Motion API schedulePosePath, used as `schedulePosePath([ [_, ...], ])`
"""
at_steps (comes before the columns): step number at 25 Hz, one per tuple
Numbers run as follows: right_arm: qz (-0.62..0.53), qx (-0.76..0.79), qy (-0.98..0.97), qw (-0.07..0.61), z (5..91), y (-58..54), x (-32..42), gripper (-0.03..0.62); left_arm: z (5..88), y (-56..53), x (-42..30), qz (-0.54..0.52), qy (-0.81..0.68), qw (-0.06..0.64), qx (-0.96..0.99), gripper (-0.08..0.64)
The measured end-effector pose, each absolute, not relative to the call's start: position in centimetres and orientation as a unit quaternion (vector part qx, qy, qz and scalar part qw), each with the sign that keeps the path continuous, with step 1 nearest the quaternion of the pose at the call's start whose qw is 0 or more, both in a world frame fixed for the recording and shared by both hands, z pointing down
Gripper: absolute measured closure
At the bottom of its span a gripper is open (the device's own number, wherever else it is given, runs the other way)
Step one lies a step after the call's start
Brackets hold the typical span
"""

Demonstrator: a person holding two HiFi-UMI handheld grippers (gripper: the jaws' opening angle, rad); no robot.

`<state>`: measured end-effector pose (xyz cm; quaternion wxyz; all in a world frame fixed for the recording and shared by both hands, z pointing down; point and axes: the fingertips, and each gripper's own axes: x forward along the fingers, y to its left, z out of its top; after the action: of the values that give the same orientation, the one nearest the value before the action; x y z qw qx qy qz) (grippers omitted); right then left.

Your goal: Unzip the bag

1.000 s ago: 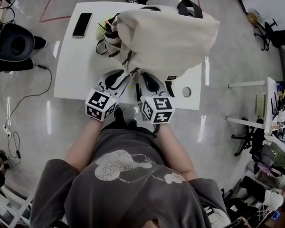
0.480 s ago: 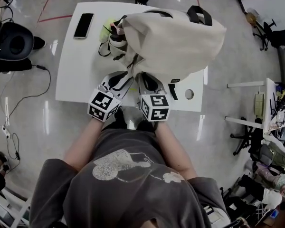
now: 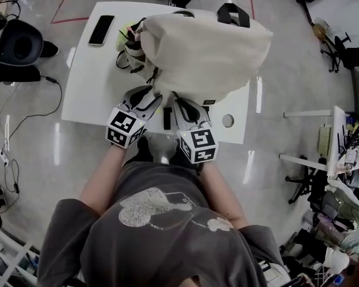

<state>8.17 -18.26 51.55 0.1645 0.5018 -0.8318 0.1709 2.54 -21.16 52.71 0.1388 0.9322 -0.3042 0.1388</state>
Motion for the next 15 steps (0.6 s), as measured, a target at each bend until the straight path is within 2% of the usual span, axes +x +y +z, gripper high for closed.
schedulePosePath([
  [8,0.153,0.458,-0.863,0.145,49.8,-17.7,9.5,0.558,51.4,-22.4,3.7,0.142,-0.332,0.1,0.927,0.39],
  [12,0.149,0.445,-0.872,0.14,49.4,-17.4,9.6,0.558,51.0,-22.6,4.0,0.153,-0.34,0.089,0.924,0.482],
  [15,0.141,0.446,-0.873,0.137,48.8,-17.4,10.1,0.558,50.7,-21.8,3.9,0.155,-0.336,0.078,0.926,0.514],
])
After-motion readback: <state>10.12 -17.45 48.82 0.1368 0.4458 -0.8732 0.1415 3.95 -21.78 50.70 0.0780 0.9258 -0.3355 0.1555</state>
